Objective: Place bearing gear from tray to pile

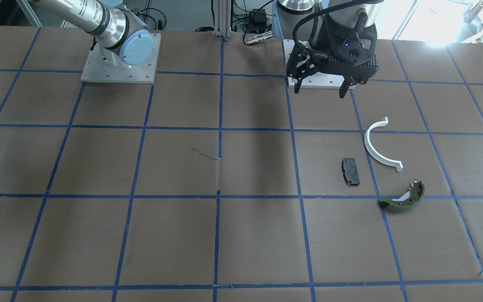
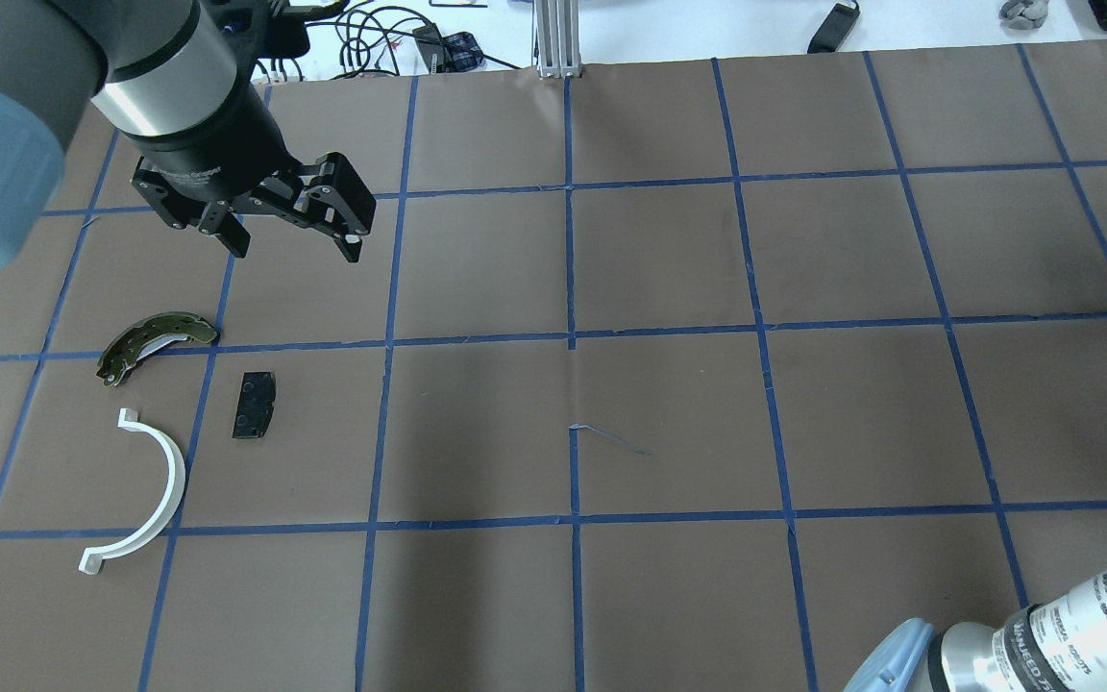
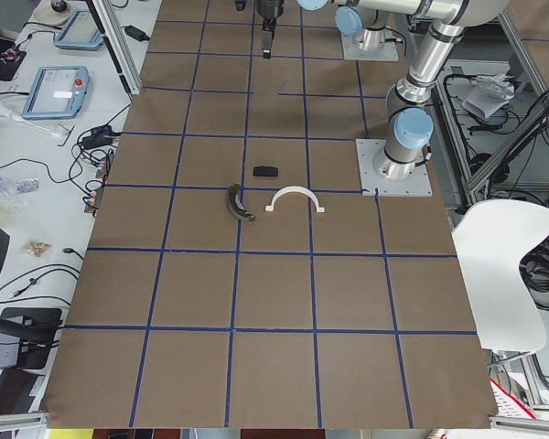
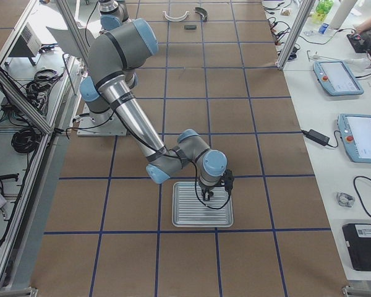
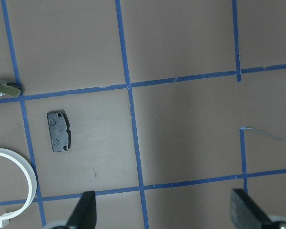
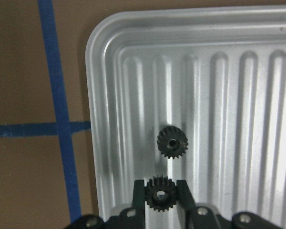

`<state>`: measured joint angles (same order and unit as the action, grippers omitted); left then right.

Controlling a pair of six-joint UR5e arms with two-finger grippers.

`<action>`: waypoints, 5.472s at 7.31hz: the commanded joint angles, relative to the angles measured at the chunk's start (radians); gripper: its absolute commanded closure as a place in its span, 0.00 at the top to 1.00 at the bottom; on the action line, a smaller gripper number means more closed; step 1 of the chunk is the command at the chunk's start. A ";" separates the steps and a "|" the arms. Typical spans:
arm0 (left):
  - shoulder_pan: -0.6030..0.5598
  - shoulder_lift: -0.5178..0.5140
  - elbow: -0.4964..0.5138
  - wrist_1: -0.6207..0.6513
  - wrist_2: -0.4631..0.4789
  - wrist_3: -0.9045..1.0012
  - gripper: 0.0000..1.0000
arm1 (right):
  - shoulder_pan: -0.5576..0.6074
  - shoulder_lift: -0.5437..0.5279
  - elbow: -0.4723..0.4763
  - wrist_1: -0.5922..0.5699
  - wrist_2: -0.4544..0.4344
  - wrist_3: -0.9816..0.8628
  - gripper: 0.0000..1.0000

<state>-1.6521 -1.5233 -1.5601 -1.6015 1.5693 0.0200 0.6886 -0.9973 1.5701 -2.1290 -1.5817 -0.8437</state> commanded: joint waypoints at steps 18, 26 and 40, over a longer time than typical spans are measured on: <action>0.002 0.000 0.000 0.000 -0.002 0.000 1.00 | 1.150 -0.146 0.105 -0.038 0.039 1.193 0.06; 0.002 0.000 0.000 0.000 -0.005 0.000 1.00 | 1.278 -0.119 0.142 -0.126 0.023 1.212 1.00; -0.282 -0.586 0.000 0.575 0.008 -0.284 1.00 | 0.287 -0.246 0.122 0.044 0.014 0.211 1.00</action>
<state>-1.9165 -2.0704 -1.5569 -1.0541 1.5627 -0.2481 1.0370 -1.2757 1.6973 -2.0748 -1.5706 -0.5416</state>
